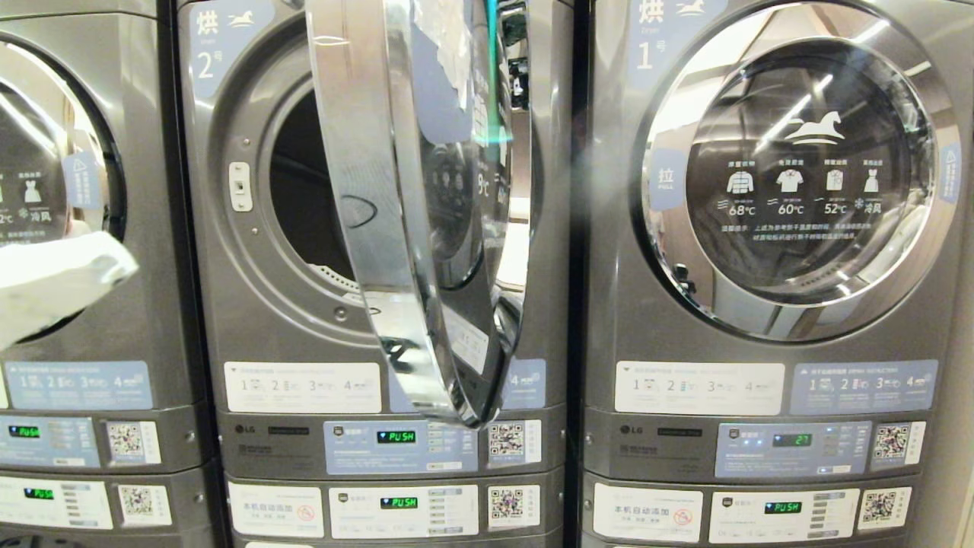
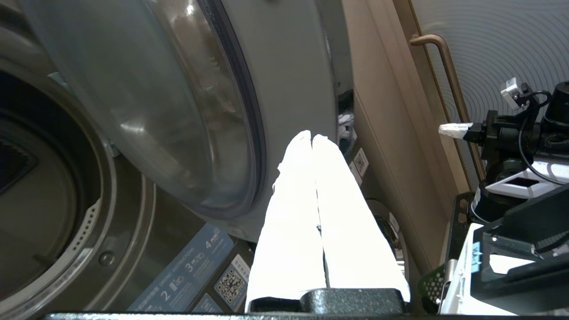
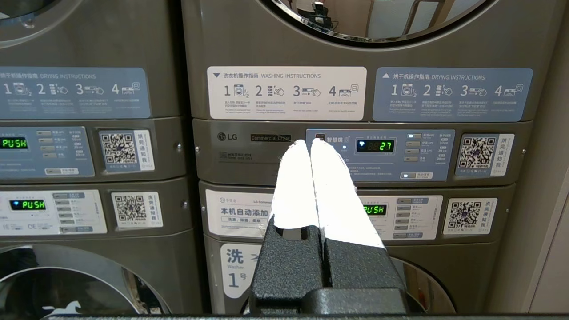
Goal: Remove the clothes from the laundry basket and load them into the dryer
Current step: Open the dryer
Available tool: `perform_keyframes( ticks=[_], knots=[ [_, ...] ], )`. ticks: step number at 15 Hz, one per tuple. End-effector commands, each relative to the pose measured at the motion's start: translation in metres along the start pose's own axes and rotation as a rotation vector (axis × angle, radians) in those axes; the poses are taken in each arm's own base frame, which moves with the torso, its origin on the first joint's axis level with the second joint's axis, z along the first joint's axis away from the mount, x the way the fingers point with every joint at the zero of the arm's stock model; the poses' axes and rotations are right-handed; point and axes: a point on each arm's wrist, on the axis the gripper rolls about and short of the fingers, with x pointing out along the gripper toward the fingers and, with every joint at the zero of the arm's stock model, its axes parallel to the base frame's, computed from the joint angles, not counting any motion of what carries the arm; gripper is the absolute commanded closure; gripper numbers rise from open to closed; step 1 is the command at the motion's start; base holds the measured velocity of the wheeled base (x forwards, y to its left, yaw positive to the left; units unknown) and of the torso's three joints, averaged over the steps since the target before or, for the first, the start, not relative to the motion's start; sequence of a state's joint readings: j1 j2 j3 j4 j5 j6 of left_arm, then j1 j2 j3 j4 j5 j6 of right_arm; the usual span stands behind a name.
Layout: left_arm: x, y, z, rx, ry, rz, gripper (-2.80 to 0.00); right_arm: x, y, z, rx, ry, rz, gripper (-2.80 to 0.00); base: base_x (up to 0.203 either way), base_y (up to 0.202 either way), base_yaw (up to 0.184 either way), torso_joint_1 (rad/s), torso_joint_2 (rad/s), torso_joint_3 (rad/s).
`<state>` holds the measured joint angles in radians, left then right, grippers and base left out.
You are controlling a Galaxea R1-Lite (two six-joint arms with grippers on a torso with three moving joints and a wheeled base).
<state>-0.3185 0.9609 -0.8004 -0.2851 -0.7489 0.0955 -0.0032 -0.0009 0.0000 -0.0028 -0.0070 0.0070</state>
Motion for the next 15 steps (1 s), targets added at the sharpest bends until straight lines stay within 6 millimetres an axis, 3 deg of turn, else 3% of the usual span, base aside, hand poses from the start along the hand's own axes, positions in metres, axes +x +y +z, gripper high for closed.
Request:
perform_keyframes(
  ticks=[1, 5, 10, 15],
  knots=[
    [0.031, 0.020, -0.013, -0.049, 0.059, -0.049, 0.00, 0.000, 0.000, 0.000, 0.001, -0.001, 0.001, 0.00, 0.000, 0.000, 0.000, 0.000, 0.00, 0.000],
    [0.060, 0.041, -0.013, -0.008, 0.024, -0.055, 0.00, 0.000, 0.000, 0.000, 0.001, -0.001, -0.001, 0.00, 0.000, 0.000, 0.000, 0.000, 0.00, 0.000],
    [0.089, 0.026, -0.011, -0.026, 0.008, -0.185, 0.00, 0.000, 0.000, 0.000, -0.002, -0.001, -0.001, 0.00, 0.000, 0.000, 0.000, 0.000, 0.00, 0.000],
    [0.150, 0.005, -0.014, -0.051, 0.014, -0.260, 0.00, 0.000, 0.000, 0.000, -0.005, -0.001, -0.002, 0.00, 0.000, 0.000, 0.000, 0.000, 0.00, 0.000]
  ],
)
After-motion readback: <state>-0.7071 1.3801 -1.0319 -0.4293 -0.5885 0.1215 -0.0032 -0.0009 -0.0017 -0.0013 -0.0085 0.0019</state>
